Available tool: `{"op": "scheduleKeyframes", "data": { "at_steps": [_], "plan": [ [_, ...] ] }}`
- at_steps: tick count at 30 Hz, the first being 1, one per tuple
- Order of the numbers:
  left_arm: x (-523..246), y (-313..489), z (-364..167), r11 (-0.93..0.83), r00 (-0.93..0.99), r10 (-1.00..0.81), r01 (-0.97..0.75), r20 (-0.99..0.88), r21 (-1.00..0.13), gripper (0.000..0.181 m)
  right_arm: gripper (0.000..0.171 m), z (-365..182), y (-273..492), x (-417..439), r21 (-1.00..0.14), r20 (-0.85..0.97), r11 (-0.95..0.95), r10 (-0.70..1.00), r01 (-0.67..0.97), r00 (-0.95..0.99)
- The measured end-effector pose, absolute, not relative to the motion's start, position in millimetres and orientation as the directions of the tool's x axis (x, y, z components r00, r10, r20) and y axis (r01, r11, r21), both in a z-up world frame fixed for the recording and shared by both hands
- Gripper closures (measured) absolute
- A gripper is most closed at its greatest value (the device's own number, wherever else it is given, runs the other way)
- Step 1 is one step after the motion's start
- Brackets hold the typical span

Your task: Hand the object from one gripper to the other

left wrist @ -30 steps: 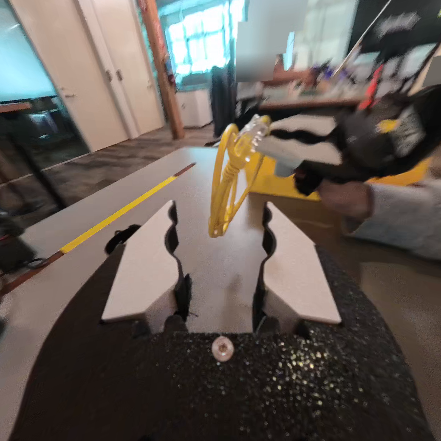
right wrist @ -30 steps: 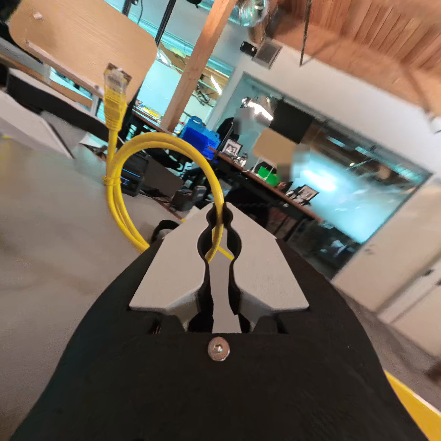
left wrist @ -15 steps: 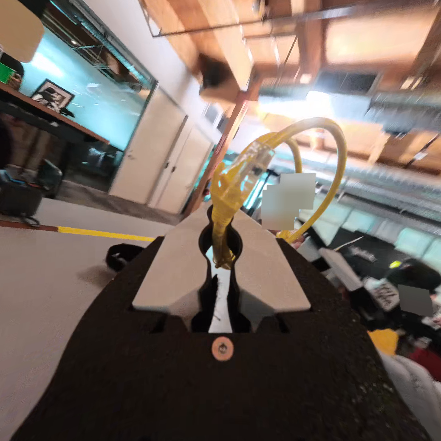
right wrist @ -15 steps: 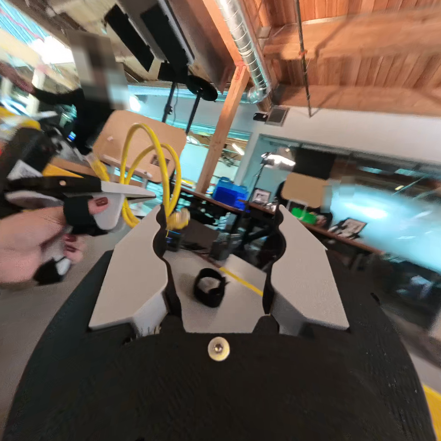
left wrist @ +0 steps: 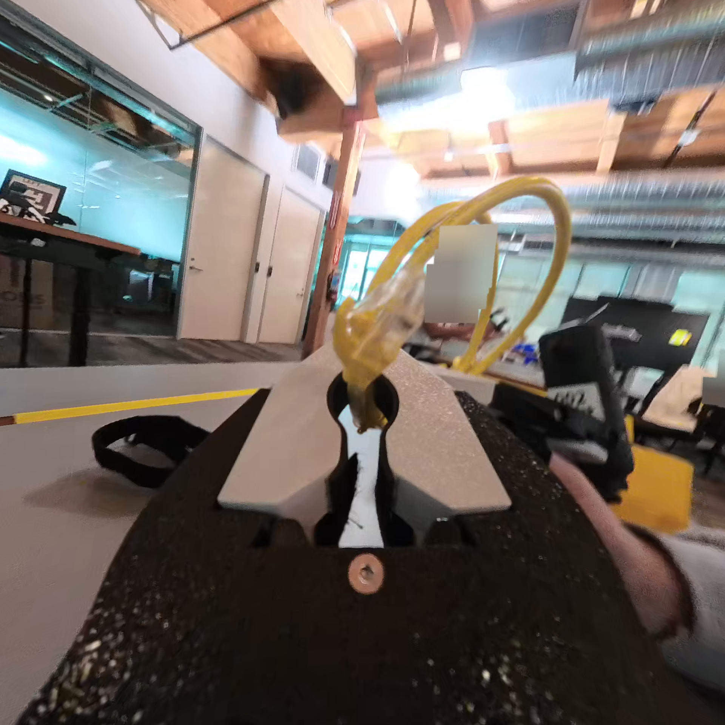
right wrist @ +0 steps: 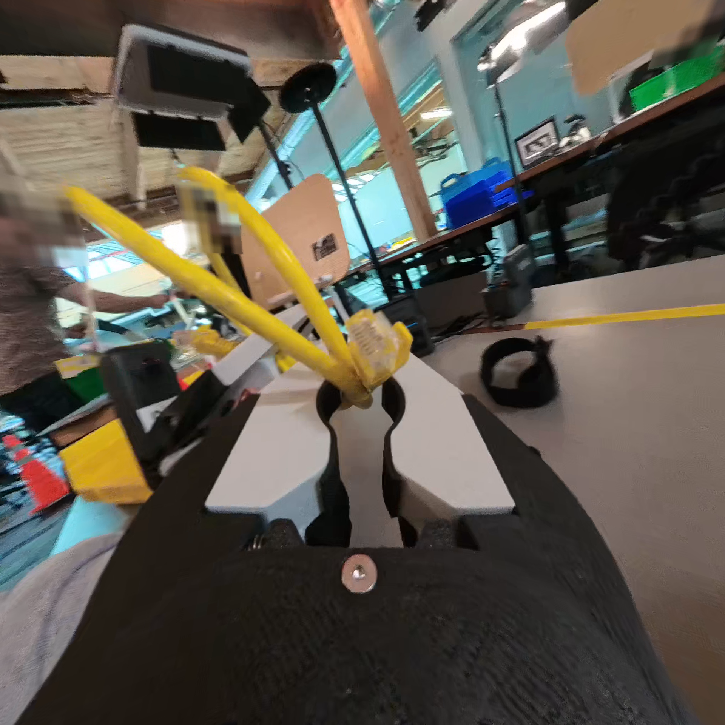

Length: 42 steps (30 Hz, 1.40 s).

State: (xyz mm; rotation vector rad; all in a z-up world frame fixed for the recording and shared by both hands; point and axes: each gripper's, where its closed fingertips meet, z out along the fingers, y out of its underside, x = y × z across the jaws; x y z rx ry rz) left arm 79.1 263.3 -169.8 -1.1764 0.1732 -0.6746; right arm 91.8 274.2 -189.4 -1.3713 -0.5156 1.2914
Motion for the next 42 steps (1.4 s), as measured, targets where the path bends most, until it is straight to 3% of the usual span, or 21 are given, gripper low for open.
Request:
{"op": "scheduleKeyframes", "data": {
  "at_steps": [2,4,5,8,10,13,16,20,22,23,27,30,33,36,38,40,42],
  "plan": [
    [84.8,270.8,-181.5,0.178,0.842,-0.52,0.273,0.145,-0.945,0.17,0.162,-190.4,286.8,101.6,-0.908,-0.37,-0.249,0.854,-0.337,0.366],
    [78.0,281.4,-191.5,0.13,0.899,-0.424,0.18,0.11,-0.975,0.124,0.163,-188.5,301.3,116.3,-0.923,-0.338,-0.198,0.826,-0.33,0.451],
    [73.1,285.3,-195.6,0.108,0.923,-0.376,0.133,0.083,-0.985,0.109,0.164,-187.9,308.6,124.0,-0.933,-0.317,-0.17,0.808,-0.319,0.496],
    [55.1,292.2,-203.1,0.076,0.974,-0.218,-0.043,-0.059,-0.996,0.083,0.164,-186.1,327.3,146.6,-0.961,-0.235,-0.078,0.741,-0.266,0.629],
    [52.4,292.2,-203.6,0.073,0.968,-0.16,-0.184,-0.194,-0.98,0.084,0.164,-183.4,334.6,157.6,-0.982,-0.132,0.009,0.687,-0.189,0.715],
    [59.1,287.6,-198.2,0.096,0.92,-0.099,-0.371,-0.38,-0.924,0.098,0.164,-175.2,331.7,158.6,-0.974,0.177,0.22,0.588,0.054,0.789],
    [70.7,283.7,-195.9,0.107,0.841,-0.059,-0.53,-0.537,-0.841,0.115,0.163,-170.1,312.6,139.6,-0.844,0.503,0.447,0.47,0.296,0.725],
    [76.7,284.1,-200.8,0.078,0.768,-0.03,-0.636,-0.64,-0.767,0.148,0.163,-175.0,290.3,115.1,-0.735,0.65,0.561,0.422,0.381,0.632],
    [69.9,286.3,-203.7,0.05,0.791,-0.043,-0.608,-0.61,-0.792,0.181,0.163,-170.4,287.4,116.4,-0.732,0.64,0.581,0.407,0.356,0.652],
    [65.9,287.3,-203.6,0.043,0.828,-0.049,-0.558,-0.559,-0.829,0.181,0.161,-168.8,287.1,117.4,-0.746,0.619,0.578,0.419,0.331,0.664],
    [51.1,286.2,-196.3,0.077,0.953,-0.079,-0.286,-0.291,-0.955,0.181,0.101,-173.1,290.1,113.2,-0.874,0.441,0.447,0.568,0.189,0.695],
    [43.3,280.5,-185.3,0.156,0.987,-0.155,-0.009,-0.033,-0.988,0.181,0.09,-177.0,287.3,108.1,-0.956,0.23,0.293,0.689,0.026,0.688],
    [31.4,273.1,-173.9,0.228,0.954,-0.229,0.244,0.192,-0.942,0.181,0.09,-186.6,283.4,100.2,-0.989,0.021,0.107,0.774,-0.098,0.633],
    [24.2,267.4,-166.9,0.275,0.913,-0.289,0.366,0.287,-0.889,0.181,0.098,-200.5,276.1,87.8,-0.99,-0.113,-0.047,0.818,-0.13,0.564],
    [26.0,268.3,-169.2,0.263,0.91,-0.3,0.368,0.287,-0.892,0.181,0.12,-204.6,271.4,82.9,-0.989,-0.132,-0.077,0.832,-0.123,0.539],
    [35.3,270.9,-172.9,0.243,0.92,-0.312,0.318,0.236,-0.917,0.181,0.154,-202.9,271.9,84.6,-0.995,-0.08,-0.032,0.826,-0.096,0.558],
    [42.8,274.1,-178.6,0.207,0.93,-0.314,0.265,0.193,-0.942,0.181,0.164,-200.4,278.6,91.7,-0.998,-0.011,0.028,0.797,-0.055,0.604]
  ]
}}
